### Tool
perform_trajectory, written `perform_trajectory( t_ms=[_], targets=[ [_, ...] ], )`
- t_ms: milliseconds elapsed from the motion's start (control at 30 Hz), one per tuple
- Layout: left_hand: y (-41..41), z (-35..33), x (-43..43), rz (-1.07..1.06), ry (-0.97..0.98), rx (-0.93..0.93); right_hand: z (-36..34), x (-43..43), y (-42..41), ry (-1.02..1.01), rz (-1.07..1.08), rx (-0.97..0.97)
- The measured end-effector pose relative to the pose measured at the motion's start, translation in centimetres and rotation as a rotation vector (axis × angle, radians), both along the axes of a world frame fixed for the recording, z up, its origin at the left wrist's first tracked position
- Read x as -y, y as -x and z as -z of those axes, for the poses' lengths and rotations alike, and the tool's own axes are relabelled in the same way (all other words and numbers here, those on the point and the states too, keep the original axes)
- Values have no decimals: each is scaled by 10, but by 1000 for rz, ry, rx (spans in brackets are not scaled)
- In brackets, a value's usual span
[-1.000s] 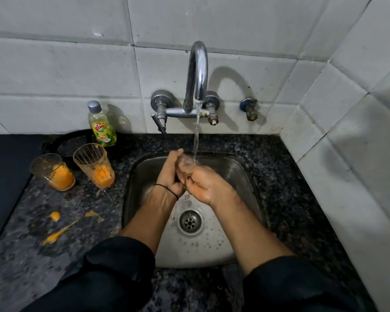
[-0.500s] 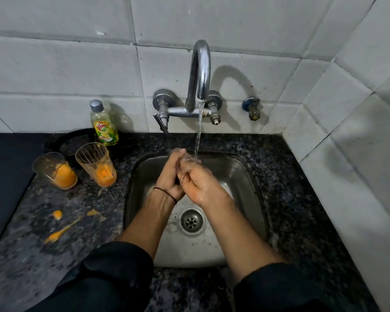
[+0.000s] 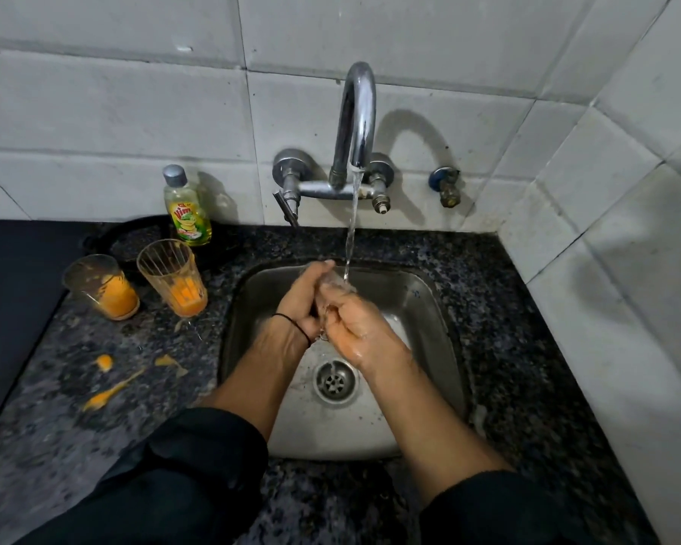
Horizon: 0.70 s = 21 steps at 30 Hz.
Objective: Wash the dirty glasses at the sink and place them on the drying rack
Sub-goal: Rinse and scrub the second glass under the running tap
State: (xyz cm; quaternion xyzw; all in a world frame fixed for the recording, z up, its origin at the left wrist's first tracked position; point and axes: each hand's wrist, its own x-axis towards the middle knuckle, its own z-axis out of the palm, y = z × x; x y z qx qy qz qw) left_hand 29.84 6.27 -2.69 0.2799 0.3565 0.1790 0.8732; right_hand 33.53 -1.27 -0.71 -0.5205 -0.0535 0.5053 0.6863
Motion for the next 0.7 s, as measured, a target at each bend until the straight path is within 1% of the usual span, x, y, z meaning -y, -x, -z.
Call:
perform_trajectory(
  t_ms=[33, 67, 100, 167, 233, 300, 333, 367, 433, 467, 533, 567, 600, 633, 667, 700],
  targets=[
    [-1, 0, -1, 2, 10, 23, 3, -2, -4, -15, 6, -58],
    [-3, 2, -2, -25, 18, 22, 2, -2, -6, -20, -20, -17],
    [-4, 2, -1, -65, 12, 15, 4, -2, -8, 5, -59, 110],
    [-9, -2, 2, -154, -56, -94, 8, -3, -9, 89, -150, 374],
    [-13, -6, 5, -176, -105, -223, 10, -1, -14, 189, -270, 547],
    [-14, -7, 7, -151, -81, -262, 7, 4, -17, 266, -404, 683],
    [-13, -7, 7, -126, -53, -253, 6, 5, -18, 248, -401, 668],
    [-12, -4, 5, -90, -23, -215, 6, 2, -18, 238, -344, 617],
    [-9, -2, 3, -19, 53, -90, 5, -8, -16, 261, -218, 412],
    [-6, -3, 5, -18, 57, -45, 3, -11, -14, 265, -138, 305],
    [-9, 3, 2, -53, 12, 12, 3, -11, -13, 272, -47, 379],
    [-10, 4, 0, -53, -11, 20, 1, -9, -10, 250, -47, 411],
    [-8, -1, -1, -21, -28, -9, -1, -4, -8, 229, -32, 498],
    [-8, -6, -1, 23, -33, -32, -2, 0, -5, 214, -45, 578],
    [-6, -13, -2, 58, -45, -77, -1, 3, -1, 173, -114, 678],
    [-7, -17, -4, 64, -87, -145, 5, 7, -1, 181, -207, 779]
  ],
)
